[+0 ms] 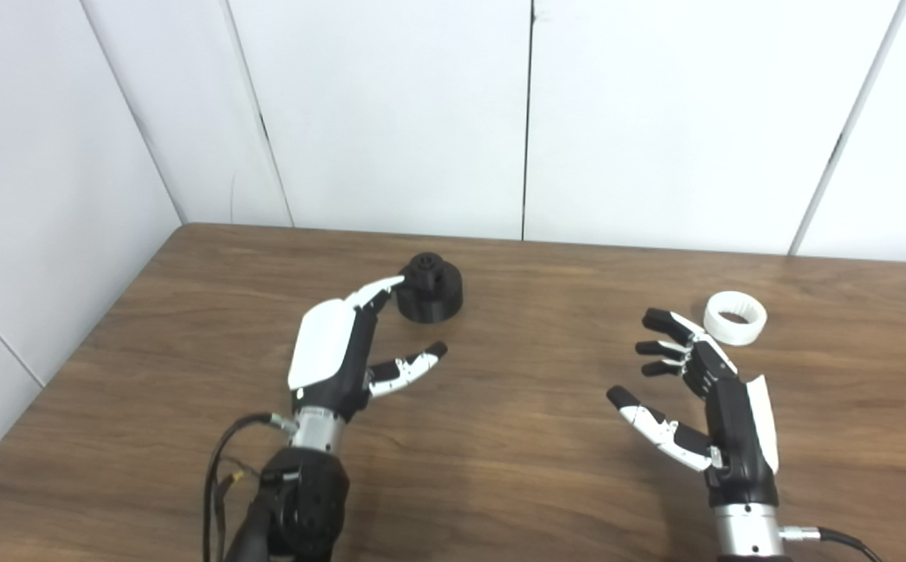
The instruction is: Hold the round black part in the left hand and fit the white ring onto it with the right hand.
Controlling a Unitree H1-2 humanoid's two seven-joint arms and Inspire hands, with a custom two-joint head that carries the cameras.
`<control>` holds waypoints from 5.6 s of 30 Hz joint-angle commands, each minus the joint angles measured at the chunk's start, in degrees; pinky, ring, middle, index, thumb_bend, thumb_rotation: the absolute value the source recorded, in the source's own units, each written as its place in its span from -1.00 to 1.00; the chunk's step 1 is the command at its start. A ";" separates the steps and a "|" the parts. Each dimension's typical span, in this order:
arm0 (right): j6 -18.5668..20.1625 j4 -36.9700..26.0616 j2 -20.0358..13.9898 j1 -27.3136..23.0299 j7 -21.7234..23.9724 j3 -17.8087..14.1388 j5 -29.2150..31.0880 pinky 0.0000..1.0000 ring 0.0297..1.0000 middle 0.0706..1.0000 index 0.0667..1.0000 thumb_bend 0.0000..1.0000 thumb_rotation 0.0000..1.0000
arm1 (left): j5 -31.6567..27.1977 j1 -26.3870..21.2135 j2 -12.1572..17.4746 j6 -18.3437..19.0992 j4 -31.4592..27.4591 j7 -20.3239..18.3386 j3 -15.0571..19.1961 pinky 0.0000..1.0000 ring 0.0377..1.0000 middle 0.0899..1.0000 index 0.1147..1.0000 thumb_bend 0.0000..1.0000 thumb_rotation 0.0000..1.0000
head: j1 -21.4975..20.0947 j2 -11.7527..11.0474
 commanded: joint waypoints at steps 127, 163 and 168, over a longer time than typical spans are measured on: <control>1.62 -0.65 -0.77 3.26 0.01 -1.63 -1.34 0.15 0.33 0.50 0.49 0.34 -0.65 | -11.56 -30.08 2.55 -2.85 48.87 14.90 -9.76 0.53 0.74 0.74 0.13 0.54 -0.51 | -3.11 0.80; 1.09 -0.23 -0.64 2.59 -0.01 -1.49 -1.48 0.14 0.32 0.49 0.49 0.33 -0.64 | -14.69 -10.10 -0.19 1.77 18.80 -0.01 -12.99 0.48 0.78 0.77 0.13 0.65 -0.46 | -3.44 1.50; 1.32 -0.33 -0.52 2.56 -0.05 -1.49 -1.55 0.12 0.31 0.48 0.49 0.33 -0.64 | -14.07 -7.36 -0.48 1.53 15.63 -1.09 -14.08 0.49 0.79 0.78 0.13 0.64 -0.45 | -3.58 1.69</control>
